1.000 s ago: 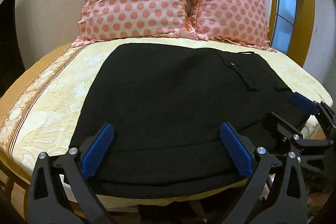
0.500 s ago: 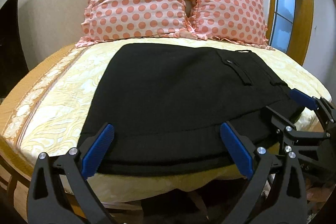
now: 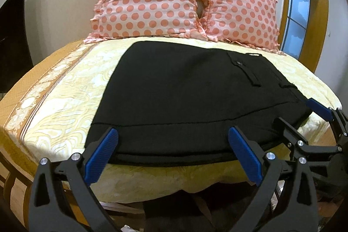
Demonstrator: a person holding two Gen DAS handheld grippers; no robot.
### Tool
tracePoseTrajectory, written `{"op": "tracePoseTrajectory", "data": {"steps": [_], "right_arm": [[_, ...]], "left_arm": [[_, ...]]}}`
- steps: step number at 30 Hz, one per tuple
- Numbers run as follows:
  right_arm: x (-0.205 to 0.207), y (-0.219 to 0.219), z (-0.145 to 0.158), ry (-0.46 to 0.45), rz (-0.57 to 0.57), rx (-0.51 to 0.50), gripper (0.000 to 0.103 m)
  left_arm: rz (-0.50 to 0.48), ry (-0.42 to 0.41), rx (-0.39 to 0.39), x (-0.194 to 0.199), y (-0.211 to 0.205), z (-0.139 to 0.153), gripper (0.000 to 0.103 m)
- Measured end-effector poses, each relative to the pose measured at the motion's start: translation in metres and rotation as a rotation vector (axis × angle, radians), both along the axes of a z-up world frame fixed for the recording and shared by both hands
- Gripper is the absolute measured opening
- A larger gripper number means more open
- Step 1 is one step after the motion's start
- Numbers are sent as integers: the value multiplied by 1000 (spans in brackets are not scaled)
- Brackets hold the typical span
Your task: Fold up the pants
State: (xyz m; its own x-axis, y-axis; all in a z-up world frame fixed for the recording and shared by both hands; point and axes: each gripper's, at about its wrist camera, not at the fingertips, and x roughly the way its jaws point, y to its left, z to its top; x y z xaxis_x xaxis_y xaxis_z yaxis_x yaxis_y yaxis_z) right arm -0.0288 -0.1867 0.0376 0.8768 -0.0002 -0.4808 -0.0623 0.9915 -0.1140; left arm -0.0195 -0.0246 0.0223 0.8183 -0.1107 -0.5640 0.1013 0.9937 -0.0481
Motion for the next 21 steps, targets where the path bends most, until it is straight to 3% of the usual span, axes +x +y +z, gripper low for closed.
{"op": "tracePoseTrajectory", "data": {"steps": [12,17,21], "right_arm": [[-11,0,2,-27,-6,8,100],[0,-36,36,-97,6,103,102],[54,-92,55,32,36,308,102]], "left_arm": [[7,-29,-17,-14,11,0,101],[37,-95,-37,-11,34,25,101],[20,-22,-93,30,64,40,101]]}}
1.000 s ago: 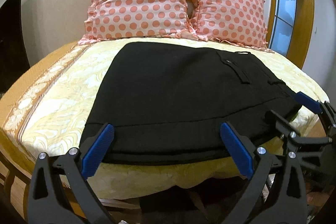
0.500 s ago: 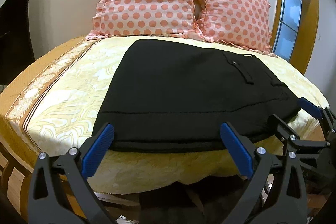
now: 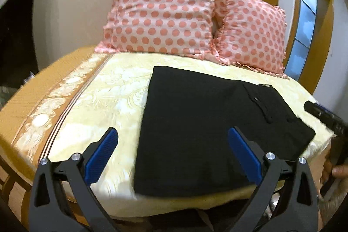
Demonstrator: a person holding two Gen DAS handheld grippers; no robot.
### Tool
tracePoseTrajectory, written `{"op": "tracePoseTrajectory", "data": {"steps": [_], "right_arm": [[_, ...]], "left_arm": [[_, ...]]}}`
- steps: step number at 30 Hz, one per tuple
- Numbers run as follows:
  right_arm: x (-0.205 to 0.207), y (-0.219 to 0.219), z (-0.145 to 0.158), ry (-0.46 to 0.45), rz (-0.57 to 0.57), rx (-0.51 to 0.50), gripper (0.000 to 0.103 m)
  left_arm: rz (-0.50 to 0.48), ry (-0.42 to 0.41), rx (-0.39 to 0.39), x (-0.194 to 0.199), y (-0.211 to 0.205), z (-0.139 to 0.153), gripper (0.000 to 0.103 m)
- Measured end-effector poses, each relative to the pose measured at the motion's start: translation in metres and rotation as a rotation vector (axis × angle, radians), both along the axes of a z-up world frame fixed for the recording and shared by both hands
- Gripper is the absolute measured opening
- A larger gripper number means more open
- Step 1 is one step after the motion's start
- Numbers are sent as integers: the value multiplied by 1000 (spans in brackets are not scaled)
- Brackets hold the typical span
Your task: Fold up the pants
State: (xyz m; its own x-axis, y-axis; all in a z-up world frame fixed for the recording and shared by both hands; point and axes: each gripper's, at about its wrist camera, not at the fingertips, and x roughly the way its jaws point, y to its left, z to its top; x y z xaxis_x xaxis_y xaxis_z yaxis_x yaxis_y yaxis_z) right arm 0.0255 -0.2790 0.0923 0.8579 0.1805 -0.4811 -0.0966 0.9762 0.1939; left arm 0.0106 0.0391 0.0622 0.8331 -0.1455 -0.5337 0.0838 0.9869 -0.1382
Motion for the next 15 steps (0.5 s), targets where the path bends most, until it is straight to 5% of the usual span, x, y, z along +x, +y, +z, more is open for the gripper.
{"op": "tracePoseTrajectory", "data": {"steps": [4,9,11,15], "right_arm": [[50,-33,-5,149,58,164,91],[84,-41,-27,277,97,217,77],[90,-36,-37,323,139,224,67],[87,-21,-38,315,191,144,67]], "left_arm": [[-42,150,-69,47,18,-9,99],[-117,310,-100,83,15,-25,90],[-138,317,-89,88,11,-25,88],[-192,349,-71,97,1,-26,85]]}}
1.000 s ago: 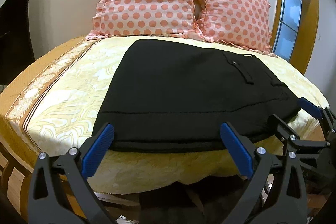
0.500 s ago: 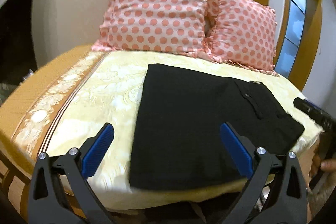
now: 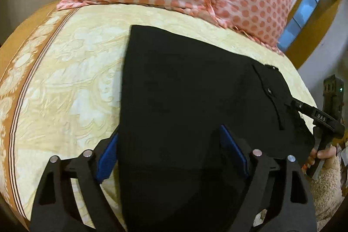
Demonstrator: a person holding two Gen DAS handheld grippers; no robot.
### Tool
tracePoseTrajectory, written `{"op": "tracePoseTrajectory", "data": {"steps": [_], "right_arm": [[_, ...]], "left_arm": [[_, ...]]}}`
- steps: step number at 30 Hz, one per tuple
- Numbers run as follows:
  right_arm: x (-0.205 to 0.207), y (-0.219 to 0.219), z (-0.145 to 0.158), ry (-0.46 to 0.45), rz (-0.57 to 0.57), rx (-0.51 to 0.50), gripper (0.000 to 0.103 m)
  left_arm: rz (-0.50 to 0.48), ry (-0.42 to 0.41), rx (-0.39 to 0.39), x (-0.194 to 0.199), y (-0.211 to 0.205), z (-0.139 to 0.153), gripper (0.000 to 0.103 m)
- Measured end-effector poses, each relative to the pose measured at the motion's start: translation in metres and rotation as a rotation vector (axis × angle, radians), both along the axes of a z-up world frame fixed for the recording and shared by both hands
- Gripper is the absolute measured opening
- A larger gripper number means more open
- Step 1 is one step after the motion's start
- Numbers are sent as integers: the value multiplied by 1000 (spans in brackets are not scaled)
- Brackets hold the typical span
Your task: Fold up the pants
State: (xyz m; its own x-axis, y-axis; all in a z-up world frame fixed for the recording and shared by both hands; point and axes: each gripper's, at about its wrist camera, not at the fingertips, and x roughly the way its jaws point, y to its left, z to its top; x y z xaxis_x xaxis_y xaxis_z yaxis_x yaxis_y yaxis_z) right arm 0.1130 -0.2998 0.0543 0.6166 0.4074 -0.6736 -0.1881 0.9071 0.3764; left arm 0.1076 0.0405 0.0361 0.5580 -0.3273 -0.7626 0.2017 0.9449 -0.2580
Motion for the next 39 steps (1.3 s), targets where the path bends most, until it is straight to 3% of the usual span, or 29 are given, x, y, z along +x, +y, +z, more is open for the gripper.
{"op": "tracePoseTrajectory", "data": {"steps": [2,5,7,8,10,12,15,18,23,30,32,34,37,39], "right_arm": [[4,-5,0,9,-22,-8,67],[9,-21,-6,16,-67,83,67],[7,-13,-5,2,-24,41,67],[5,-8,-5,-3,0,22,64],[6,-3,-2,-14,42,16,48],[7,-7,-2,-4,58,58,28],[8,-12,0,1,81,114,22],[8,-10,12,-23,95,114,19],[22,-4,48,-122,118,41,12],[77,-3,73,-250,66,-81,10],[100,-10,62,-223,33,-99,10],[125,-14,37,-109,13,-93,11],[139,-13,10,-5,-32,-164,32],[134,-18,13,6,-69,-168,53]], "left_arm": [[-19,9,28,5,-5,0,85],[-27,22,18,14,-5,2,85],[-24,30,2,19,-3,3,83],[-18,33,3,21,-3,4,76],[2,35,6,25,-2,5,56],[19,29,-2,26,1,8,24],[8,13,-23,27,3,15,13],[-5,-22,16,25,-4,24,10],[-9,-102,6,40,-14,50,9],[37,-276,107,93,-38,72,8],[38,-232,143,119,-40,60,9],[66,-95,129,149,-33,33,12],[109,-42,149,157,-25,11,34],[153,-70,202,150,-22,14,61]]}}
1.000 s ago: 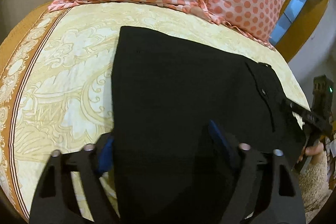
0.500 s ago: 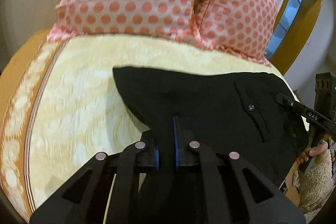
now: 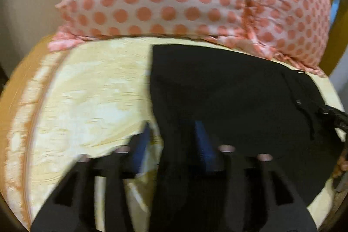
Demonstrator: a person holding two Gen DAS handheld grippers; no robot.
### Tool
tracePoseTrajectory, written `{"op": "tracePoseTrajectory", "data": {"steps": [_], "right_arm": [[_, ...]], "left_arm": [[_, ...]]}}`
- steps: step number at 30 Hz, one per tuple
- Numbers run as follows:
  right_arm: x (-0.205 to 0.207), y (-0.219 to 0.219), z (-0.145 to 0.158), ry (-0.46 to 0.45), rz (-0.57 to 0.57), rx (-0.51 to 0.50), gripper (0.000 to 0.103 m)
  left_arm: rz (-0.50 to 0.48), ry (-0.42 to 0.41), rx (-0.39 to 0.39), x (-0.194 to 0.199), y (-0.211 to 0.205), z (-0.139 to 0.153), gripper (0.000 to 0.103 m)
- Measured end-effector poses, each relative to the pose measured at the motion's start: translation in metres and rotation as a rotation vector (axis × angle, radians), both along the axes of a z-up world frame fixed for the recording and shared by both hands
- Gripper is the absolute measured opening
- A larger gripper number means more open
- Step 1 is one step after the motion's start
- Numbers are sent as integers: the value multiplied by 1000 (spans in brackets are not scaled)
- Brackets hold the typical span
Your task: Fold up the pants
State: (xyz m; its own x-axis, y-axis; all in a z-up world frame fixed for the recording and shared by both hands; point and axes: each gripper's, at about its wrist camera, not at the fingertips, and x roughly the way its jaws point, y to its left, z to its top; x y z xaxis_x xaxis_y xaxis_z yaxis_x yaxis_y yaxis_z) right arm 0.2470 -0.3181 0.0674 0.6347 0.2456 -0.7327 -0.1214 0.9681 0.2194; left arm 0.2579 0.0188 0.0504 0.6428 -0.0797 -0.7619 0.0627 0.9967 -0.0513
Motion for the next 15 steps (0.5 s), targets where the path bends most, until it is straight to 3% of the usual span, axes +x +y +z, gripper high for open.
{"op": "tracePoseTrajectory", "data": {"steps": [3,5,6,9,12,13,15], "right_arm": [[-22,-4,16,-62,-76,-57,58],[-45,3,30,-139,-54,-56,58],[-54,8,33,-156,-20,-37,62],[-71,38,23,-127,103,-68,65],[-68,59,-6,-46,109,-226,66],[-69,58,-5,-54,92,-212,66],[-75,51,3,-42,40,-187,71]], "left_arm": [[59,-101,78,-25,5,17,66],[17,-145,38,-44,2,26,73],[-49,-147,-13,-54,-4,28,74],[-178,-91,-59,-65,-30,20,79],[-182,-21,25,-54,-47,-1,80],[-182,-25,55,-54,-50,0,80],[-146,-22,38,-63,-45,8,81]]}}
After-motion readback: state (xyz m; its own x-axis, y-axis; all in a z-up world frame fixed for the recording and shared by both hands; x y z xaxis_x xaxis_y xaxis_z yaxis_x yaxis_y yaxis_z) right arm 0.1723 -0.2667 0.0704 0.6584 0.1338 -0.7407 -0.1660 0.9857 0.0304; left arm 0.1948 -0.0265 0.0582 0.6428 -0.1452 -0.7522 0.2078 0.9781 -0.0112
